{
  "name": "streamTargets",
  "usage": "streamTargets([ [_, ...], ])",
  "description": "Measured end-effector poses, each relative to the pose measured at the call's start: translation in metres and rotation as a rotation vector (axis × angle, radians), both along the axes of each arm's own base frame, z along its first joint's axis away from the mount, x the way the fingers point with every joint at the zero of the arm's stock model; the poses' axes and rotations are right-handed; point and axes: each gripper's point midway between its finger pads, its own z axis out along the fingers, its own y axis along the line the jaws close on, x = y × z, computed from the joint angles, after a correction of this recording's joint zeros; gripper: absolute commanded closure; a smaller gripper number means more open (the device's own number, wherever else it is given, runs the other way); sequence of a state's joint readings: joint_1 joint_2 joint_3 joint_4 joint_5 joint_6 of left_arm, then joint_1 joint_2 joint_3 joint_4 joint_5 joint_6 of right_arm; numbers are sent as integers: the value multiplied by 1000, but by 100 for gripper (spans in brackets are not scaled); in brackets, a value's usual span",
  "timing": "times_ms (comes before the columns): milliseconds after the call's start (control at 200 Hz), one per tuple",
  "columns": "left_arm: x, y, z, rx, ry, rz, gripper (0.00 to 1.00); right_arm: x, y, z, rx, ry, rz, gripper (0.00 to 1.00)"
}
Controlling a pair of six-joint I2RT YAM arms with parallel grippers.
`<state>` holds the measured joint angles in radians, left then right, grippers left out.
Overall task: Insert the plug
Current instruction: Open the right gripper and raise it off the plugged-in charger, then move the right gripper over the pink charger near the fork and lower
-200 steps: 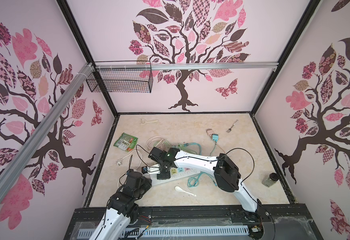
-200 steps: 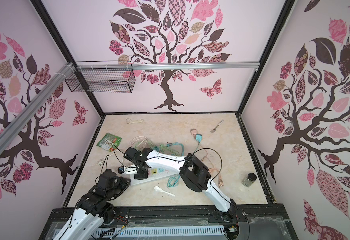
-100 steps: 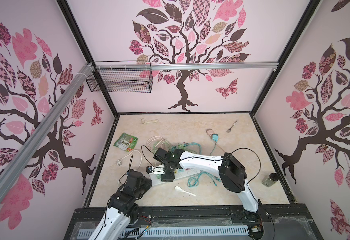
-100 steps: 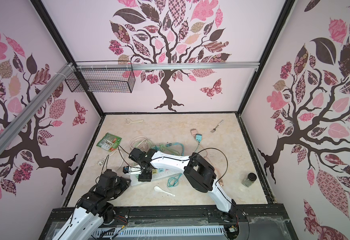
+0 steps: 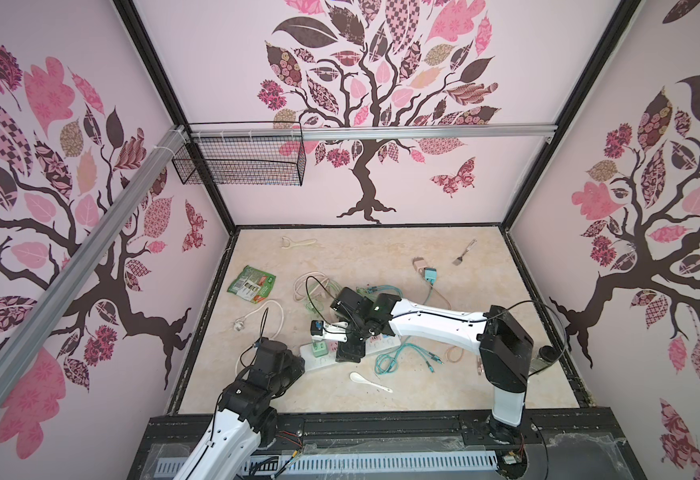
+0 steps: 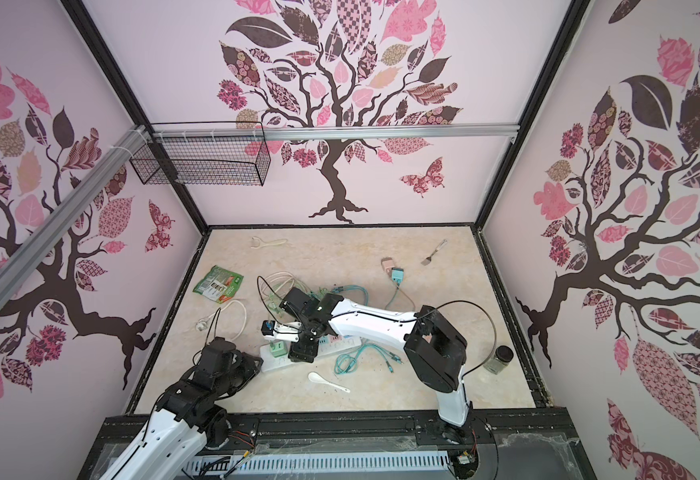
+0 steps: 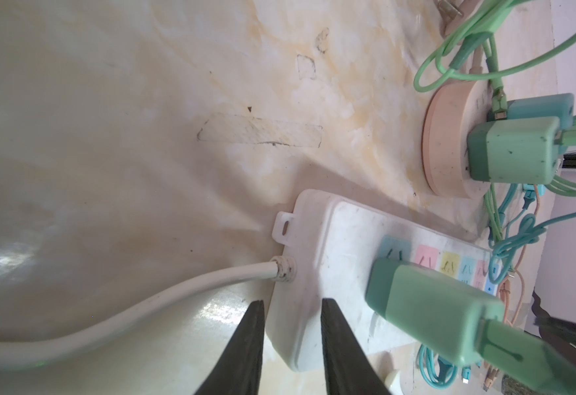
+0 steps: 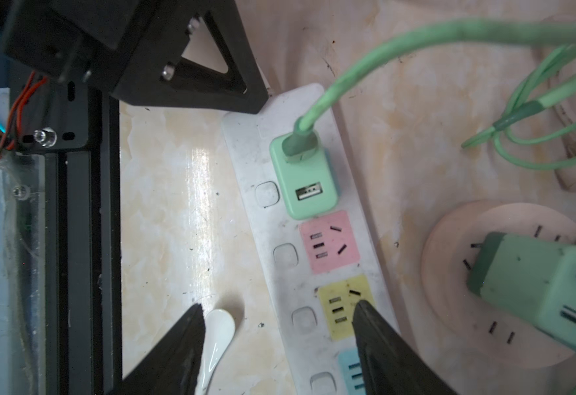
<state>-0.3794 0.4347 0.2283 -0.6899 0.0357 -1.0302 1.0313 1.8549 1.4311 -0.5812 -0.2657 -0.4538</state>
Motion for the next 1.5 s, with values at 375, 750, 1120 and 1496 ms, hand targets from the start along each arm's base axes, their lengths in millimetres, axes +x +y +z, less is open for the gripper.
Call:
streamTargets([
  [375, 15, -6, 56, -11, -95, -28, 57, 51, -71, 68, 298, -41, -357, 20],
  [750, 24, -6, 108, 72, -169, -113, 48, 144, -166, 82, 371, -167, -862, 21],
  [1120, 28, -13, 137, 135, -236, -243, 36, 235, -240, 67, 268, -234, -1182, 21],
  [1496, 21, -19, 150, 137, -312, -328, 31, 301, -259, 22, 54, -210, -1209, 25],
])
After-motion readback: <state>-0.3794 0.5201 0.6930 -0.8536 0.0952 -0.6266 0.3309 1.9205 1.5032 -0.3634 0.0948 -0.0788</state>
